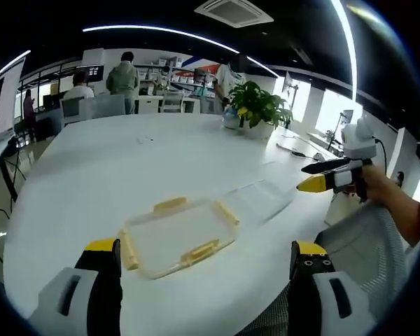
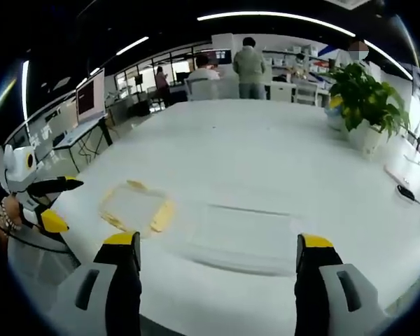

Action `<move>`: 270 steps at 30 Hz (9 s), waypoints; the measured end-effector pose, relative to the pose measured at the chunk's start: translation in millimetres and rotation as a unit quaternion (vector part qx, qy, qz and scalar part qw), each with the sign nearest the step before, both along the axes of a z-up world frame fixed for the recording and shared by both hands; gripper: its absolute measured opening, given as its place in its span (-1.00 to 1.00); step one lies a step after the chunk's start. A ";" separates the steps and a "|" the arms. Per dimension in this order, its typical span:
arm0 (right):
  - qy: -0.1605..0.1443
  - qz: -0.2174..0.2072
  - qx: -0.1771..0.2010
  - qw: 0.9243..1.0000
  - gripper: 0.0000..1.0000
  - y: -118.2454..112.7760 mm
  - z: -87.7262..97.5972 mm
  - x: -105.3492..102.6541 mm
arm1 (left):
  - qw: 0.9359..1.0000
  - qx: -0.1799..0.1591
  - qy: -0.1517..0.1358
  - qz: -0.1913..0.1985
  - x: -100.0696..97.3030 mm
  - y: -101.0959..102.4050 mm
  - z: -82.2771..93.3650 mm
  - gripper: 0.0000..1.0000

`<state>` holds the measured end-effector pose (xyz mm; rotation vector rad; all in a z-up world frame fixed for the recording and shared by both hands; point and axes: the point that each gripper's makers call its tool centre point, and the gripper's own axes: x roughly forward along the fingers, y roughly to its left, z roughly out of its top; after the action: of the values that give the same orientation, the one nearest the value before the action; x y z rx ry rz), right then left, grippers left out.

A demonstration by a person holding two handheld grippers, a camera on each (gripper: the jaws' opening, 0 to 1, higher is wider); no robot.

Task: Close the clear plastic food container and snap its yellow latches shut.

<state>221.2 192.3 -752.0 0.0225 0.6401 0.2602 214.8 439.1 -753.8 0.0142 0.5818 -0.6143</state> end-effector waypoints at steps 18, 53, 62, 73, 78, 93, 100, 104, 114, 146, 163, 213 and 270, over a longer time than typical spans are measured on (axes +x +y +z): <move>0.002 0.006 -0.001 1.000 0.77 2.6 -0.7 -1.1 | 1.000 0.004 0.007 -0.004 -1.4 0.3 -2.5 0.98; -0.033 0.065 0.063 0.995 0.68 31.3 18.8 -1.5 | 0.999 -0.014 -0.005 -0.031 0.0 9.6 9.8 0.78; -0.046 0.195 -0.038 0.979 0.59 56.3 22.1 1.3 | 0.998 0.026 -0.028 -0.045 18.3 36.4 17.1 0.85; -0.051 0.264 -0.046 0.962 0.60 83.5 28.9 19.7 | 0.995 0.063 -0.039 -0.066 28.7 42.8 8.7 0.90; -0.029 0.307 -0.079 0.948 0.59 91.0 16.5 21.3 | 0.993 0.088 -0.020 -0.074 32.7 48.7 -7.1 0.82; 0.008 0.376 -0.108 0.920 0.52 108.8 -7.7 35.5 | 0.987 0.121 0.003 -0.107 52.9 55.4 -26.6 0.67; 0.028 0.418 -0.127 0.899 0.50 114.5 -19.9 40.0 | 0.975 0.162 0.020 -0.154 57.9 62.9 -41.4 0.60; 0.043 0.438 -0.107 0.892 0.49 120.6 -22.9 38.8 | 0.966 0.147 0.025 -0.213 53.3 52.8 -42.0 0.51; 0.056 0.497 -0.145 0.854 0.26 128.8 -35.6 38.1 | 0.934 0.216 0.039 -0.282 61.0 55.6 -59.5 0.40; 0.104 0.553 -0.202 0.802 0.00 132.8 -77.3 45.3 | 0.876 0.289 0.078 -0.379 73.5 56.7 -88.9 -0.04; 0.096 0.591 -0.245 0.763 -0.25 134.6 -90.1 52.6 | 0.862 0.294 0.076 -0.405 73.3 53.4 -88.0 -0.19; 0.104 0.596 -0.252 0.755 -0.29 134.4 -92.9 55.3 | 0.844 0.310 0.071 -0.433 69.4 48.9 -88.7 -0.32; 0.063 0.604 -0.248 0.755 -0.29 102.9 -37.3 53.6 | 0.851 0.317 0.047 -0.416 64.6 17.2 -35.8 -0.32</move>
<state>274.8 295.2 -789.3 -0.9364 0.7688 1.3506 279.3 456.3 -789.6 0.9107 0.8549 -1.2428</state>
